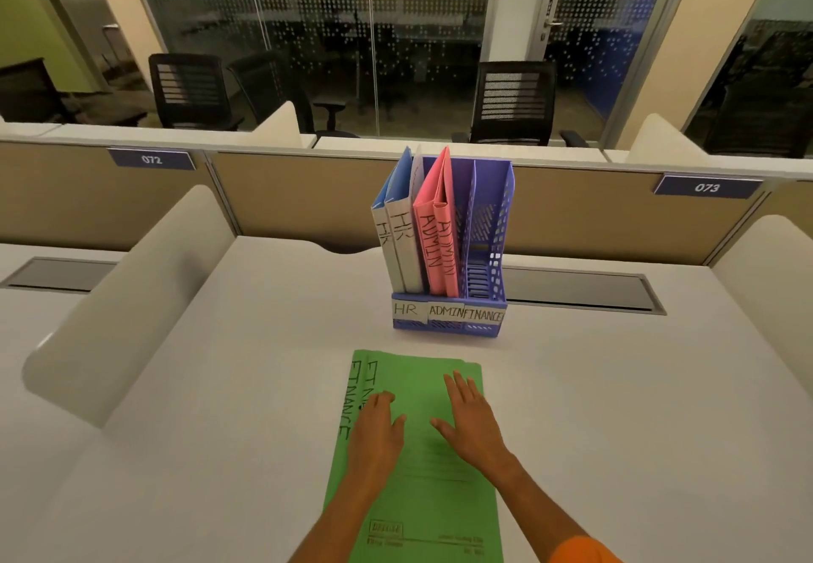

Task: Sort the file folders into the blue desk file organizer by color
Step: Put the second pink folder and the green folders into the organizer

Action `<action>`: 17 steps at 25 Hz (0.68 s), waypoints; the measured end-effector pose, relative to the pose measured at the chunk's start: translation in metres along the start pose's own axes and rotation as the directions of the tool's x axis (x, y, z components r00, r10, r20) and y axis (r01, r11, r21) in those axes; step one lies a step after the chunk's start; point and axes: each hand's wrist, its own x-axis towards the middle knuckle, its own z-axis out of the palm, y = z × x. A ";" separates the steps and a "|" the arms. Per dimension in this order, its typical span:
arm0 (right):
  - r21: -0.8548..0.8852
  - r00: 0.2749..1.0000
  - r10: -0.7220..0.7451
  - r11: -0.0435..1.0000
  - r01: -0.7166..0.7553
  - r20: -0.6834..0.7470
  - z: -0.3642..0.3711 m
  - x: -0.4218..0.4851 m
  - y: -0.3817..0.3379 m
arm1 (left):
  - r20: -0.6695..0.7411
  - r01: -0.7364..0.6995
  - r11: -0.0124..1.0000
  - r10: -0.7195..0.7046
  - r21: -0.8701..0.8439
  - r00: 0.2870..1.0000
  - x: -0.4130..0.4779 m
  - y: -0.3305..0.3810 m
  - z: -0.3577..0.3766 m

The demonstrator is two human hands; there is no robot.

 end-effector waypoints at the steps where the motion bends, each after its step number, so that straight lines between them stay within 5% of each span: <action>1: 0.019 0.999 0.020 1.000 -0.021 0.025 0.008 -0.007 -0.002 | -0.012 0.043 0.999 -0.043 -0.011 0.999 -0.006 -0.009 -0.003; 4: 0.027 0.991 0.093 0.995 -0.097 0.100 0.029 -0.027 -0.006 | -0.042 0.184 0.983 -0.184 -0.012 0.982 -0.016 -0.033 -0.012; 9: 0.045 0.968 0.194 0.978 -0.203 0.161 0.051 -0.048 -0.010 | 0.083 0.388 0.885 -0.380 -0.256 0.921 -0.026 -0.043 -0.017; 17: 0.119 0.972 0.210 0.968 -0.222 0.104 0.050 -0.054 -0.012 | 0.233 0.458 0.747 -0.394 -0.482 0.889 -0.019 -0.044 -0.022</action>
